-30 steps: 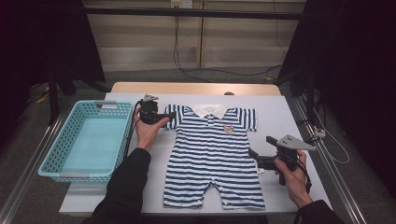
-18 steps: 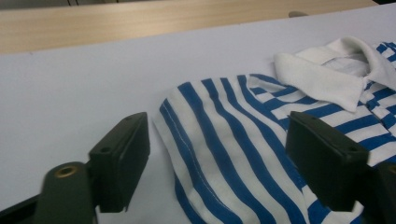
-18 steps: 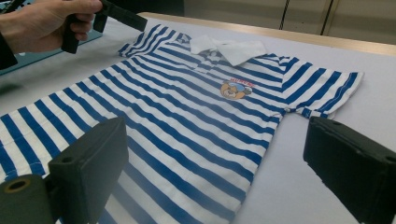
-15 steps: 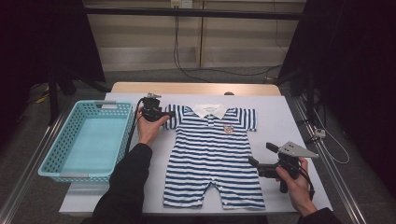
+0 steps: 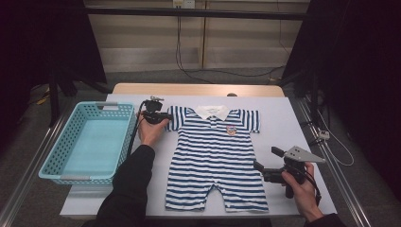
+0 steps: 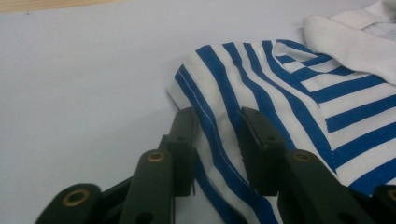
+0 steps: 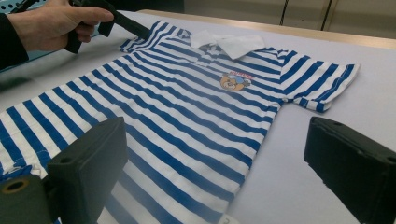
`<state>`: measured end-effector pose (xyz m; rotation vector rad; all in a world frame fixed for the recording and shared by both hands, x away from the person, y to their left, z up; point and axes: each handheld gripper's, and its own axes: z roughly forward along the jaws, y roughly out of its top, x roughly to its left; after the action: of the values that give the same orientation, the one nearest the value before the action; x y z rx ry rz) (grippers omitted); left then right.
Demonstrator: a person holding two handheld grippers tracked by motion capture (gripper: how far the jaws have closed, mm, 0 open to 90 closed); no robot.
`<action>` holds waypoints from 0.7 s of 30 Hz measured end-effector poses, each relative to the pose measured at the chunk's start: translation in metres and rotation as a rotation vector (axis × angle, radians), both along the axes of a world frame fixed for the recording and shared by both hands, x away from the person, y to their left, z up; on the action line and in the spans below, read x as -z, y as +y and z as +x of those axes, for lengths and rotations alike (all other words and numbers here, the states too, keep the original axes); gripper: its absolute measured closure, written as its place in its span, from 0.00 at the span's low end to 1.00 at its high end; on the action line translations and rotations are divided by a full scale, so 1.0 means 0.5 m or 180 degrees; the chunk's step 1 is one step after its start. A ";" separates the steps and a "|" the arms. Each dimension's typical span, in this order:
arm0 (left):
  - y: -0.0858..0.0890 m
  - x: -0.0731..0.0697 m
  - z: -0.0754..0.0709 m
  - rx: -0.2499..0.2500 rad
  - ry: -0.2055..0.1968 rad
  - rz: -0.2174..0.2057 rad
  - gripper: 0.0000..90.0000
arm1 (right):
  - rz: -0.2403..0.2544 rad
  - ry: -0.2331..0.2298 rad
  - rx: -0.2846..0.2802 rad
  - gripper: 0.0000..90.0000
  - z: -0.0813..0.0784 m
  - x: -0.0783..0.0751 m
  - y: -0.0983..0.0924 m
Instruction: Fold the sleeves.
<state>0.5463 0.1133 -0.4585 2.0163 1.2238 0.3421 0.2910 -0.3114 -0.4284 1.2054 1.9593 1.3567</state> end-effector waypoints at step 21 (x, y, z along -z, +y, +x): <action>-0.023 -0.035 -0.023 0.0078 -0.0230 -0.0147 0.97 | -0.0004 -0.0043 -0.0048 0.07 -0.005 0.001 0.004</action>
<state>0.5346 0.1018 -0.4411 1.9610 1.1515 0.3684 0.2887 -0.3092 -0.4288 1.1801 1.9636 1.3675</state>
